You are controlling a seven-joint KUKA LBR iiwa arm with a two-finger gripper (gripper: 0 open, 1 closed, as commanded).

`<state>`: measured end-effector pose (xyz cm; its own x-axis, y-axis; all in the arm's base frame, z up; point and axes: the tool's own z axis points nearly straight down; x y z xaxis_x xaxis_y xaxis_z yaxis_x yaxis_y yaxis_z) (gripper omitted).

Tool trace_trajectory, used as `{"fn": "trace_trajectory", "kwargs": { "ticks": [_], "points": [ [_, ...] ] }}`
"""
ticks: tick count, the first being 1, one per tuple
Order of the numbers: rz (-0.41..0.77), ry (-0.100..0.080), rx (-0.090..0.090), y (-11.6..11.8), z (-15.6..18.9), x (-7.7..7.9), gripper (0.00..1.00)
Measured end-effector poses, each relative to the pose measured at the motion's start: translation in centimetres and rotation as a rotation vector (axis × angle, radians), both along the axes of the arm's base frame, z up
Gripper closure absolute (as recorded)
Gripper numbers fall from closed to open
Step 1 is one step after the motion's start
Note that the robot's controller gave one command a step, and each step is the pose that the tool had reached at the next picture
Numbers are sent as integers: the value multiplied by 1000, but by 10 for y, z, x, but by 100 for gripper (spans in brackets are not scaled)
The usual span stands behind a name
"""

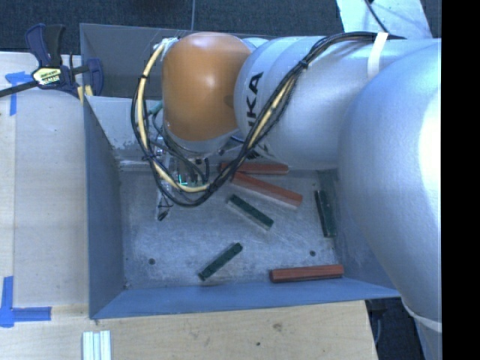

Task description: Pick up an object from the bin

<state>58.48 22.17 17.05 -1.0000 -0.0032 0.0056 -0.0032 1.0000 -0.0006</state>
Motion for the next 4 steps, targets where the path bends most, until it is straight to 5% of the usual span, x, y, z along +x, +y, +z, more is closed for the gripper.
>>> {"fn": "trace_trajectory", "kwargs": {
  "ticks": [1, 2, 3, 4],
  "points": [
    [14, 1, -3, -51, -32, -64, 0],
    [54, -15, -1, -116, -16, -4, 0],
    [48, -3, 1, -117, -40, -50, 0],
    [317, -18, 2, -158, -100, -100, 0]
  ]
}}
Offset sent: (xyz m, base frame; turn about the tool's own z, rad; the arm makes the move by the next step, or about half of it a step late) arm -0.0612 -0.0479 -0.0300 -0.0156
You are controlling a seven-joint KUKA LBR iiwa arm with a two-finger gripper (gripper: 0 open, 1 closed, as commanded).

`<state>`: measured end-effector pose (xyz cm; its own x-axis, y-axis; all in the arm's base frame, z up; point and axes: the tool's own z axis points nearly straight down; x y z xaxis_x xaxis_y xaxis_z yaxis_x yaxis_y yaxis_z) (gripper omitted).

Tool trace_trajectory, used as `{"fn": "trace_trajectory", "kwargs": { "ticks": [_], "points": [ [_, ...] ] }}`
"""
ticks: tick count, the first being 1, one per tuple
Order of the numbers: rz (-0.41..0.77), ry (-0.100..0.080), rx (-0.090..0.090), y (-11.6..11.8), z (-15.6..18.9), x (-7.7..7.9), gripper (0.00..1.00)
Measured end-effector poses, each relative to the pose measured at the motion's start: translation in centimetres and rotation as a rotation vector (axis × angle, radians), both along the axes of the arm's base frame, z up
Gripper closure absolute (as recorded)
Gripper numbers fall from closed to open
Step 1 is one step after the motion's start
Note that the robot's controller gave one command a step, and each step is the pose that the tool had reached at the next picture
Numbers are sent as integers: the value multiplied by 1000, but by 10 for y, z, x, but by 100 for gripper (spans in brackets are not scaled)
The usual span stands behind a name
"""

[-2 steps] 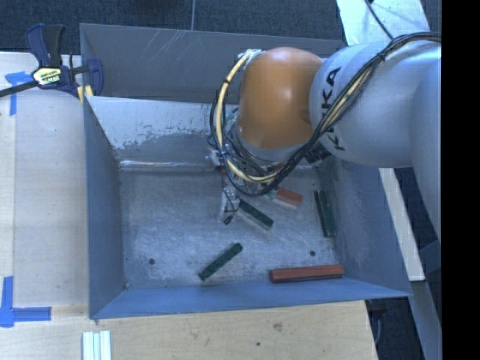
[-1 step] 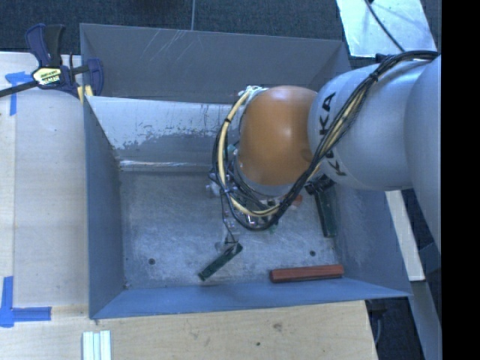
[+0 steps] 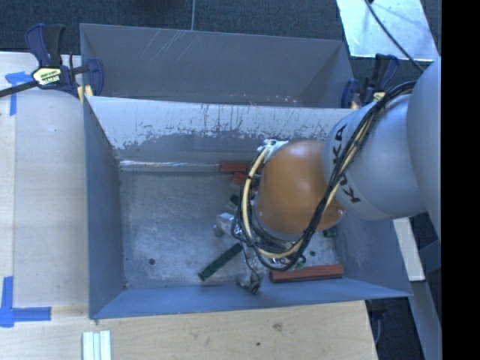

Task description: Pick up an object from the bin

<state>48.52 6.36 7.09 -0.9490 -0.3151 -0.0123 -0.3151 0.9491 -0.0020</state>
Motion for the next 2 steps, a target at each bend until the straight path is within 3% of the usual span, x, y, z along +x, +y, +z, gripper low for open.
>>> {"fn": "trace_trajectory", "kwargs": {
  "ticks": [1, 2],
  "points": [
    [-1, 5, 0, 1, 0, -1, 100],
    [-56, 1, -1, -17, 137, 9, 100]
  ]
}}
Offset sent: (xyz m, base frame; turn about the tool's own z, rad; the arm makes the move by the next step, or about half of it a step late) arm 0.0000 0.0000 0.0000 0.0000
